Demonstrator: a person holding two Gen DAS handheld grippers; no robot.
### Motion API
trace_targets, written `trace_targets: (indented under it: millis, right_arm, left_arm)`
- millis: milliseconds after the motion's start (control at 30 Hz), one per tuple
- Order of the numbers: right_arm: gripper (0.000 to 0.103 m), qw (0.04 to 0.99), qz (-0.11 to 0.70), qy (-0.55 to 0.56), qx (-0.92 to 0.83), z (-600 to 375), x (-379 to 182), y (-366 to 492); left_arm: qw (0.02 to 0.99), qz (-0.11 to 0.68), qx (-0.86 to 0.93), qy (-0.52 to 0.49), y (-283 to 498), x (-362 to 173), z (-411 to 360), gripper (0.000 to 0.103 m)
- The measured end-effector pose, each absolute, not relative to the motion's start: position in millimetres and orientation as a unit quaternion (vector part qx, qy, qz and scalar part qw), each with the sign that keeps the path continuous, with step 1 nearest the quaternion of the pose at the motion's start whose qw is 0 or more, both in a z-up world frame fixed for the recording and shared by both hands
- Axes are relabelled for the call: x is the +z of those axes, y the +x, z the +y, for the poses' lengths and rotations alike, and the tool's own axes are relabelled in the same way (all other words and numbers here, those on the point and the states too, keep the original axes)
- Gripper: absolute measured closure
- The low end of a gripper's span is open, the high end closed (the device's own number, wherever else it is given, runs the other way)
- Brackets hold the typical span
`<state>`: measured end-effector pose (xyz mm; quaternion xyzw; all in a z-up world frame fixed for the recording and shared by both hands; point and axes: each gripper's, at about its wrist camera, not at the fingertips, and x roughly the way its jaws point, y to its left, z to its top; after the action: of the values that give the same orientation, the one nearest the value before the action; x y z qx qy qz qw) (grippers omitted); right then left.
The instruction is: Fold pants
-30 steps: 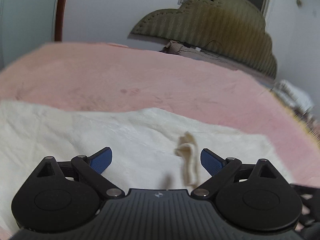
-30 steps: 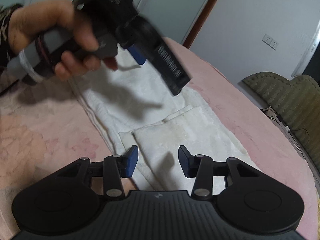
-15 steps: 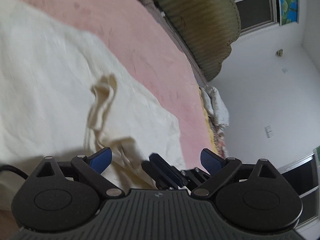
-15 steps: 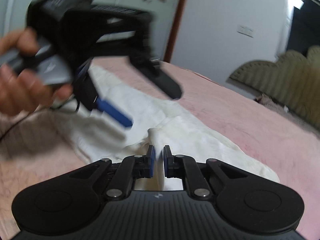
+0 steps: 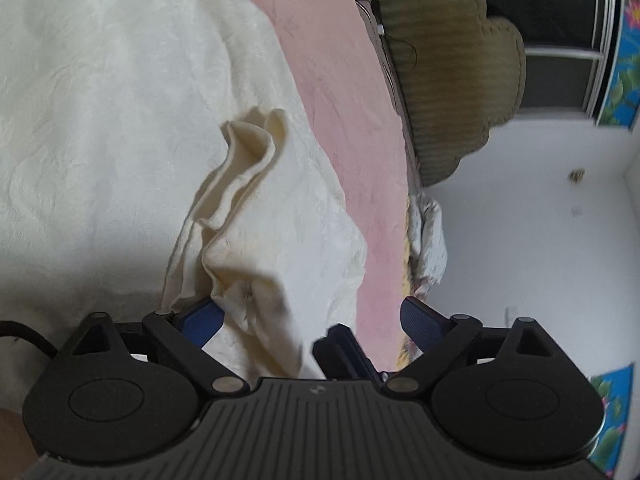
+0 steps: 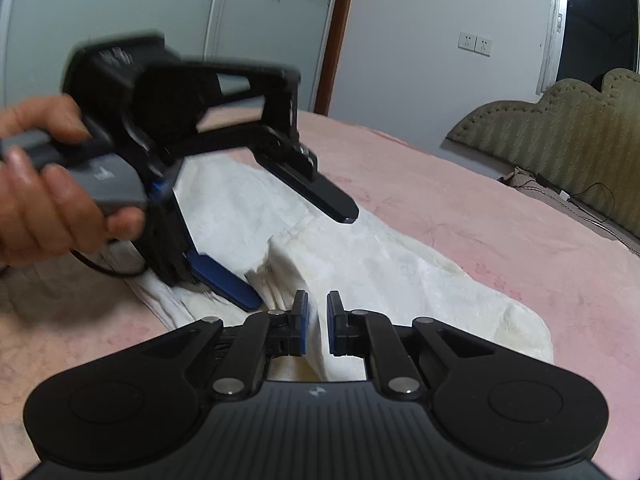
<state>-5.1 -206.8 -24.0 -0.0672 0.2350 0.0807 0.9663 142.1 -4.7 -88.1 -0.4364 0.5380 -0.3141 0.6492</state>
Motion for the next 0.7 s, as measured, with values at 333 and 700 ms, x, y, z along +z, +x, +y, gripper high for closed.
trace_targets:
  millis: [333,700]
  right_arm:
    - [0.094,0.954,0.29,-0.019,0.071,-202,-40,24]
    - [0.094,0.944,0.311,-0.018,0.107,-196,-47,17]
  left_arm:
    - [0.712,0.512,-0.313,-0.364,126,-76,-2,0.092]
    - [0.746,0.505,-0.304,-0.31,107,-78,12,0.087]
